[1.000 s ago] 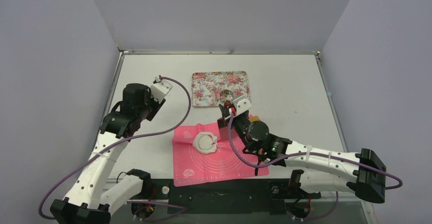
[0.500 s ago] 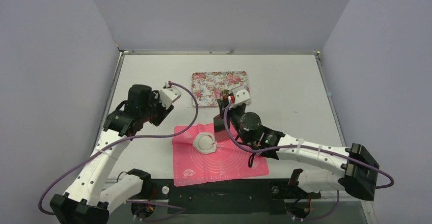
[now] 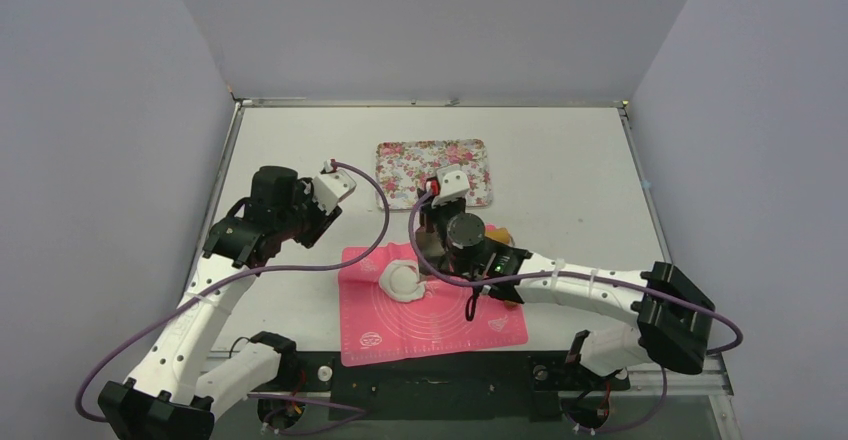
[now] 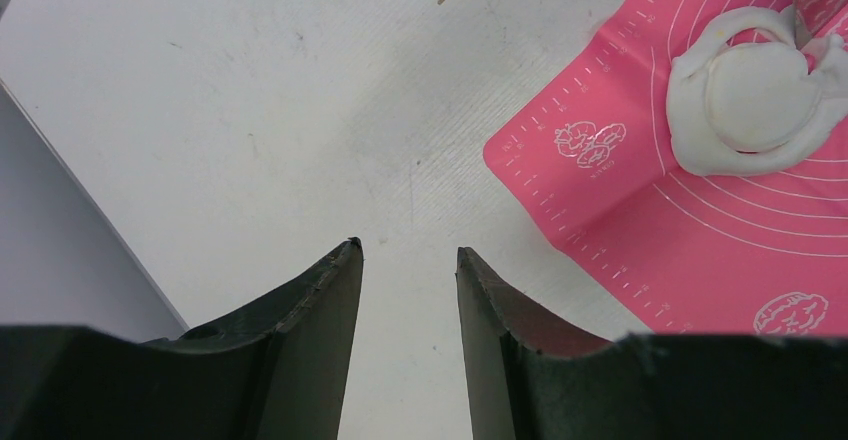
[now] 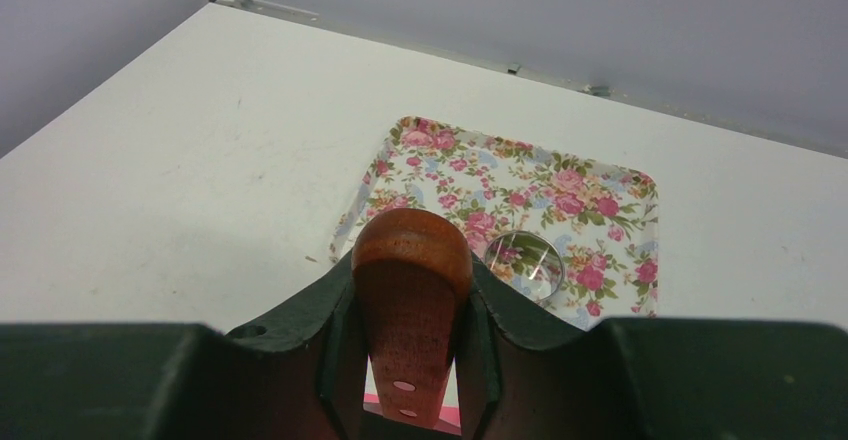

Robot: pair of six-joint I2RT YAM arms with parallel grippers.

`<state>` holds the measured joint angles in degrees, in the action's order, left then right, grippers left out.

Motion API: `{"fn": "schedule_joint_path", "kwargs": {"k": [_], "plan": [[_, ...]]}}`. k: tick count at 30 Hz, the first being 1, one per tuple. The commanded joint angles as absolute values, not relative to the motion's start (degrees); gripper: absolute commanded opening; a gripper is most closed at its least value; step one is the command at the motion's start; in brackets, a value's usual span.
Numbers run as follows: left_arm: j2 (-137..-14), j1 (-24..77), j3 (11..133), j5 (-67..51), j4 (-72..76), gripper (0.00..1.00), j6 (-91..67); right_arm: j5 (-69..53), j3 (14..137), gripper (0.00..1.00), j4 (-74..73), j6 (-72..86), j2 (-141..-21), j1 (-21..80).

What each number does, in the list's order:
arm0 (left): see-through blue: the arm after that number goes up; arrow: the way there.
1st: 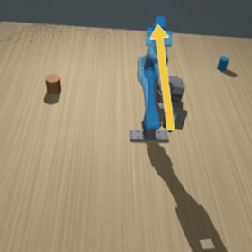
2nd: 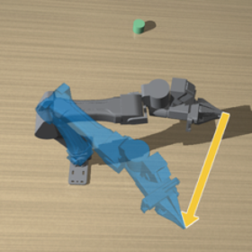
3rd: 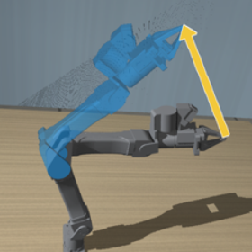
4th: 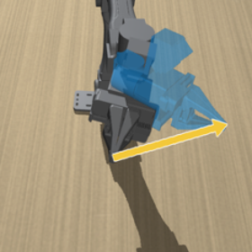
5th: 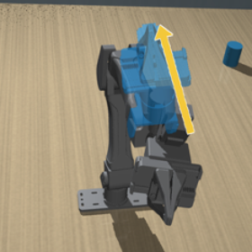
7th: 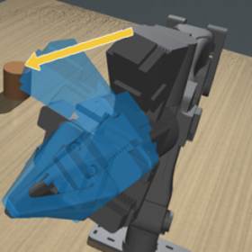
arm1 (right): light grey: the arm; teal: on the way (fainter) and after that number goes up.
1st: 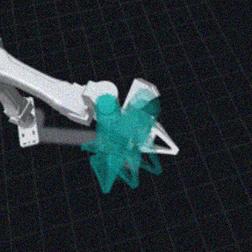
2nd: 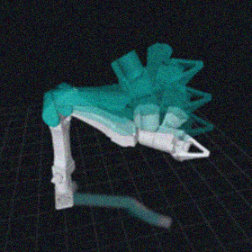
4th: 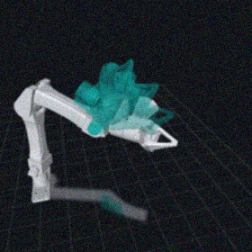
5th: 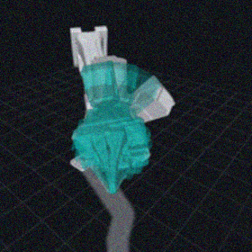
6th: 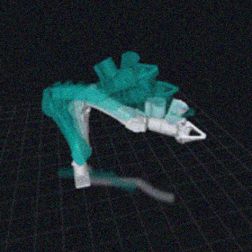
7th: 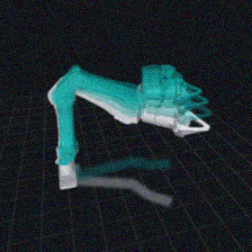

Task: Roll out the dumpling wrappers from the dough
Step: Place the spatula on the plate.

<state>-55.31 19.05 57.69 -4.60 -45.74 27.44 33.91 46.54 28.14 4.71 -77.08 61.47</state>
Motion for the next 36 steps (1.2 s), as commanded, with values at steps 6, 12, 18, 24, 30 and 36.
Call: {"fn": "schedule_joint_path", "kwargs": {"k": [6, 12, 18, 24, 30, 36], "plan": [[-55.51, 19.16, 58.49, -5.06, -44.86, 0.38, 27.51, 38.24, 53.13, 0.00, 35.37, 2.47, -83.41, 61.13], [-55.43, 19.16, 58.26, -4.75, -44.77, 0.38, 27.51, 38.39, 56.03, 0.00, 36.36, 0.63, -85.81, 60.64], [-55.34, 19.18, 58.19, -4.56, -44.82, 0.38, 27.51, 38.23, 58.24, 0.00, 37.10, -1.34, -86.94, 59.93], [-55.33, 19.25, 58.31, -4.33, -44.81, 0.38, 27.55, 37.48, 59.94, 0.00, 37.68, -1.70, -87.87, 59.92], [-55.31, 19.23, 58.29, -4.23, -44.82, 0.38, 27.42, 36.93, 61.61, 0.00, 37.88, -1.79, -89.21, 59.87], [-55.28, 19.24, 58.48, -4.00, -44.82, 0.38, 27.42, 36.58, 63.22, 0.00, 38.04, -2.23, -91.30, 59.93]]}}
